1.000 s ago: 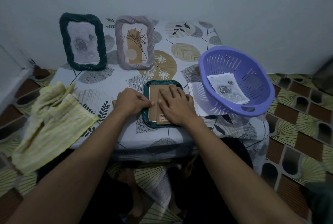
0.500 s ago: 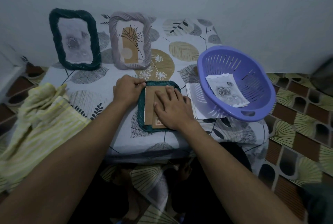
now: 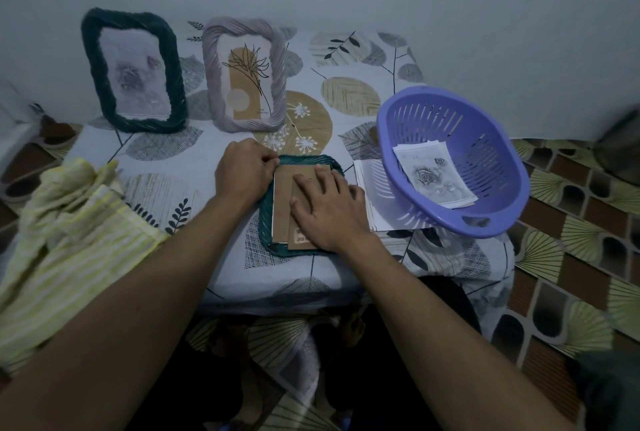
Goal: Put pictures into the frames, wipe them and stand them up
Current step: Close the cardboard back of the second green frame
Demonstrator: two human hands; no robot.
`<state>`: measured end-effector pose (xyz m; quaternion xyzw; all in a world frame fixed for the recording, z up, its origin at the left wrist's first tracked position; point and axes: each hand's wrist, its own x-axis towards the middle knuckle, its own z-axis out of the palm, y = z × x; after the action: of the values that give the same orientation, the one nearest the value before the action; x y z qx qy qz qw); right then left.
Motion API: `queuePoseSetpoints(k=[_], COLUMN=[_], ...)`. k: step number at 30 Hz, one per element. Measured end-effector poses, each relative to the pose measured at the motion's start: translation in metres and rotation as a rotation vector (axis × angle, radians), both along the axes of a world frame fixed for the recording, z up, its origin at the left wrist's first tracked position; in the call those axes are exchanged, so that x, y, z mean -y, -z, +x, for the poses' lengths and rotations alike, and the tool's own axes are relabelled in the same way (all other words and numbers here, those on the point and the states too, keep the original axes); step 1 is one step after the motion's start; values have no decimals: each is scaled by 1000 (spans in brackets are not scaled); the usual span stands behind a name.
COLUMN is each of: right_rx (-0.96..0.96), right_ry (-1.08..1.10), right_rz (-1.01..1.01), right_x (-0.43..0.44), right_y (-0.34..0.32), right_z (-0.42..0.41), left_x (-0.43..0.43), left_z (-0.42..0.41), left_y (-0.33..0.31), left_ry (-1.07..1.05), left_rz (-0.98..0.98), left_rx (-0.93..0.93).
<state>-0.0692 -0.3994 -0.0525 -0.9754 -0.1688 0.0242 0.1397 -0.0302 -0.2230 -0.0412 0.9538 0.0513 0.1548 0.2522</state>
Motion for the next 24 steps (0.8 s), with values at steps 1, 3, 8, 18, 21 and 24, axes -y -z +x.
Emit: queuePoseSetpoints(k=[1,3,8,18,21,24], right_rx=[-2,-7,-9,-13,-15,-21], right_ry=[-2,-3,2,1,-1,-1], right_rz=[1,0,3,5,6,3], right_x=[0,0,0,0,0,0], right_y=[0,-1,-2,-2,-3,-4], right_z=[0,0,-1,0,-1,-1], left_x=[0,-1,-4,-11,-12,-15], left_z=[0,1,0,1,2,-4], left_y=[0,2,9,6,2,0], left_ry=[3,29,93,122,130,153], left_rz=[2,5,-90,-192,-183,-233], left_rx=[-6,-26,-32,-51,-90,-131])
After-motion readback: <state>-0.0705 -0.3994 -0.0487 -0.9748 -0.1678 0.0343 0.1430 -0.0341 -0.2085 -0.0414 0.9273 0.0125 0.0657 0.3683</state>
